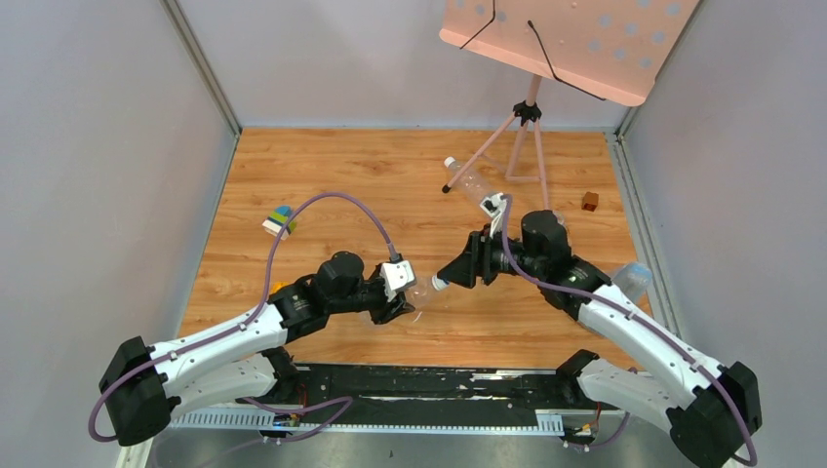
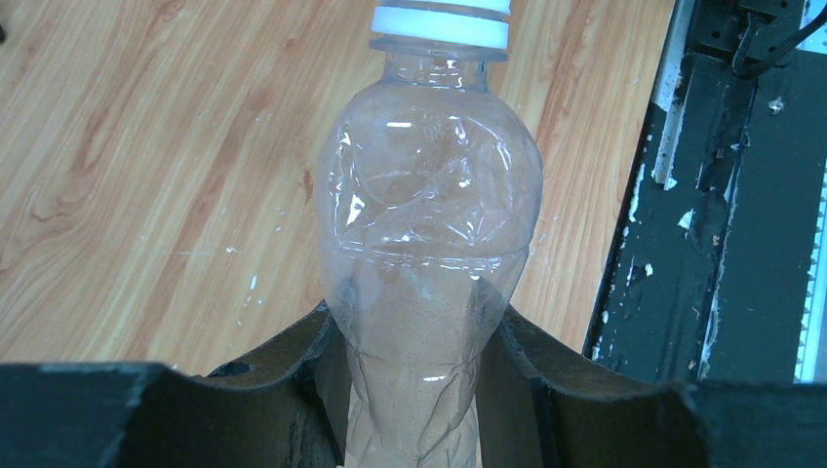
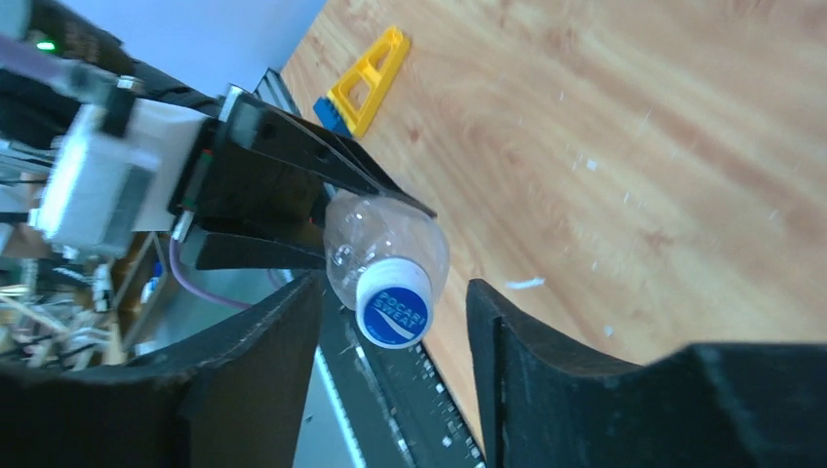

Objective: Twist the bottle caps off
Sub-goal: Unscrew the bottle cap from the plastic bottle.

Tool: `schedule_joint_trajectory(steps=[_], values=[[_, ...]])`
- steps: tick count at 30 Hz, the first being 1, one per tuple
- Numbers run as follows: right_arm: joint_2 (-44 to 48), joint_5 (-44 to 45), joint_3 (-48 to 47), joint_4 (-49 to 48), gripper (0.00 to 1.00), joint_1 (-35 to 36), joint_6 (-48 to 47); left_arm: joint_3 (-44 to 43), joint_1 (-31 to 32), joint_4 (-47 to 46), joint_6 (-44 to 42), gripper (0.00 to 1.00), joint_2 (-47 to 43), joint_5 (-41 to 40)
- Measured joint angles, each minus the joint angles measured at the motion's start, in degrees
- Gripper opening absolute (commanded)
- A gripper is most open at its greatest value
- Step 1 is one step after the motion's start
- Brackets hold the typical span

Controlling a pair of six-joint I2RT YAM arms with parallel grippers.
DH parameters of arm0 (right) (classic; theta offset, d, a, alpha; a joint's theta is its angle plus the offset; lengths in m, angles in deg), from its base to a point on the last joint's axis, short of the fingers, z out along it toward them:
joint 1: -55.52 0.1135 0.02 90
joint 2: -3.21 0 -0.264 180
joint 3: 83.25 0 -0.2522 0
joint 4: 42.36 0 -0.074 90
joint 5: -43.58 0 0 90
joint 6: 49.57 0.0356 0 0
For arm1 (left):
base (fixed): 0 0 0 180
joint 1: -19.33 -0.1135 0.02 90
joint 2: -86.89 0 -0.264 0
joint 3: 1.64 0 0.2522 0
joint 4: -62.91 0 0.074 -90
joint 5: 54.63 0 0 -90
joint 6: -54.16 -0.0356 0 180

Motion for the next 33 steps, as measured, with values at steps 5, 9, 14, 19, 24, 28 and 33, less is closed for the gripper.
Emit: schedule_joint_trajectory(steps=[5, 9, 14, 19, 24, 28, 33], values=[[-4.2, -2.0, 0.0, 3.8, 0.51, 0.0, 4.0, 0.0, 0.0, 0.2, 0.0, 0.03, 0.0, -0.7], [-5.0, -3.2, -0.3, 4.5, 0.38, 0.0, 5.3, 0.0, 0.0, 0.4, 0.0, 0.03, -0.1, -0.7], [-6.2, -4.9, -1.0, 3.7, 0.02, 0.0, 5.8, 0.0, -0.1, 0.5, 0.0, 0.03, -0.2, -1.0], [-6.4, -8.3, -0.3, 1.1, 0.0, -0.5, 0.9, 0.0, -0.2, 0.7, 0.0, 0.03, -0.5, -1.1], [-1.2, -13.9, 6.0, -7.9, 0.07, -0.5, -13.0, 0.0, 0.0, 0.8, 0.0, 0.04, -1.3, 0.5], [5.1, -20.2, 13.1, -17.1, 0.13, -0.5, -28.2, 0.1, 0.8, 0.8, -0.6, 0.04, -1.8, 3.4], [7.8, -22.1, 16.1, -22.1, 0.47, -0.3, -36.5, 0.1, 1.0, 0.0, -1.7, 0.04, -1.8, 4.4]])
